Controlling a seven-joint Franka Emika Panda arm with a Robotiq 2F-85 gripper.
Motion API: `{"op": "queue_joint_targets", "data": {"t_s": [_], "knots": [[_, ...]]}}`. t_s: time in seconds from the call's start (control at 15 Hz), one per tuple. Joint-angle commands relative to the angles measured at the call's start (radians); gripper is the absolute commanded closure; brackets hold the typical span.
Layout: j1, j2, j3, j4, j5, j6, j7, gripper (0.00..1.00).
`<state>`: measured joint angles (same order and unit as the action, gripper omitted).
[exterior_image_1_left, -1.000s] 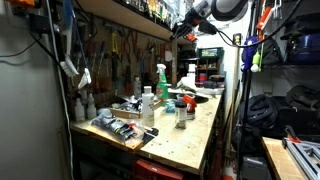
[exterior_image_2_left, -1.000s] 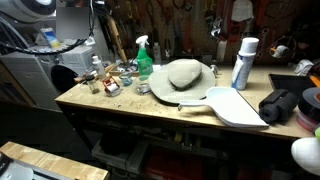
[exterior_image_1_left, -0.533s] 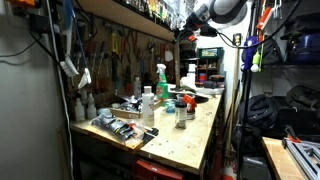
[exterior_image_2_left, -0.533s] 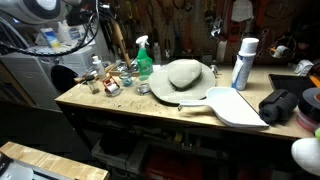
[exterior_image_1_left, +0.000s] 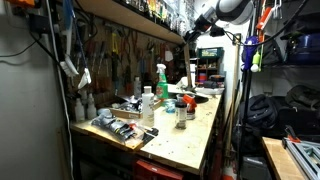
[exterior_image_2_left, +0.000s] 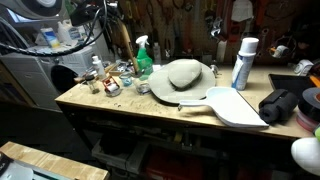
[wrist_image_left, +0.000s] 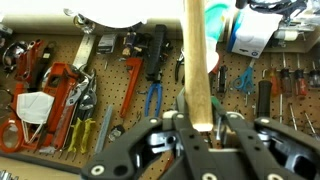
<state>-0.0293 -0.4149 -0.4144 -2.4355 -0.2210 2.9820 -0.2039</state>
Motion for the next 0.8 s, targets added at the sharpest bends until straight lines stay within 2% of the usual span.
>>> {"op": "queue_joint_targets", "data": {"t_s": [0.0, 0.07, 0.13, 0.2, 0.6, 0.67, 0.73], "knots": [[0.073, -0.092, -0.076, -0.034, 0.031, -0.061, -0.095, 0.94], [0.069, -0.105, -0.082, -0.042, 0.018, -0.065, -0.103, 0.94], [0.022, -0.106, -0.046, -0.05, 0.057, -0.064, -0.141, 0.94], [0.006, -0.044, -0.019, -0.019, 0.061, -0.041, -0.104, 0.74], [0.002, -0.065, -0.024, -0.036, 0.072, -0.042, -0.133, 0.74], [0.006, -0.073, -0.034, -0.04, 0.075, -0.047, -0.143, 0.94], [0.002, -0.078, -0.039, -0.044, 0.077, -0.052, -0.147, 0.94]]}}
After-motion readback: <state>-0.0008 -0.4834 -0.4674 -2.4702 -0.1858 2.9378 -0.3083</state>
